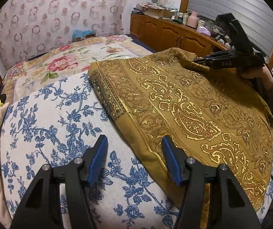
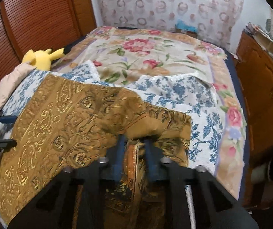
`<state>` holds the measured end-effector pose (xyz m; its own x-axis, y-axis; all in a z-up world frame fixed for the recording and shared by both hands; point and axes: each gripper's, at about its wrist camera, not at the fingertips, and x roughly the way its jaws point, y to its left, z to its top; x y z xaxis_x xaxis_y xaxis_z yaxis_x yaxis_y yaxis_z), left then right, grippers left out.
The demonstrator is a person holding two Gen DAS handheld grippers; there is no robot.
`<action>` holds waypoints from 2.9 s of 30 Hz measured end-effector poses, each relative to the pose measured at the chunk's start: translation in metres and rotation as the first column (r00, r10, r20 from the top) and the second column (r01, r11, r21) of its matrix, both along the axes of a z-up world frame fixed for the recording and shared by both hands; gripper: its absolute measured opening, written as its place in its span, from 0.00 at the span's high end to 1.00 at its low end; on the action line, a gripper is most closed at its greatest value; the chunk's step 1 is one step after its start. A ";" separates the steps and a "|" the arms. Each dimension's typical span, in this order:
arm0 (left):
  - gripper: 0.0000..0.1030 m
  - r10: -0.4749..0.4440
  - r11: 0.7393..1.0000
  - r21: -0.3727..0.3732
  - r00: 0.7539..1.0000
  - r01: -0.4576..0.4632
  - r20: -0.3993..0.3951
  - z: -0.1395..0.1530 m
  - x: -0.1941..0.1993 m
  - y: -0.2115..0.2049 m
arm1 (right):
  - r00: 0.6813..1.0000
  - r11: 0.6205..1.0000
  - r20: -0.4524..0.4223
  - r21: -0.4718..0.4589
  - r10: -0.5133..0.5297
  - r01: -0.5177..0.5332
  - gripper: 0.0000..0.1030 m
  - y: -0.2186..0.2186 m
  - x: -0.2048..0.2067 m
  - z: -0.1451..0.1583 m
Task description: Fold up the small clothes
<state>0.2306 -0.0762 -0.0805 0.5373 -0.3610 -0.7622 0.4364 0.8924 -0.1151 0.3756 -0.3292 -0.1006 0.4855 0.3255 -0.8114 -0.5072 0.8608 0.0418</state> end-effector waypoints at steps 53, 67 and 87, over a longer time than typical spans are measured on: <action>0.43 -0.080 0.996 -0.053 0.996 0.078 -0.035 0.005 -0.118 -0.004 | 0.980 0.995 0.184 -0.056 -0.077 0.088 0.32 0.018 -0.226 0.005; 0.96 -0.155 0.979 -0.147 0.986 0.144 -0.061 0.007 -0.134 -0.010 | 0.985 0.997 0.158 -0.012 -0.068 0.071 0.32 0.020 -0.261 -0.005; 1.00 -0.095 0.973 -0.194 0.986 0.121 0.138 0.077 -0.086 -0.029 | 0.984 1.000 0.178 0.022 0.005 -0.009 0.28 0.037 -0.297 0.007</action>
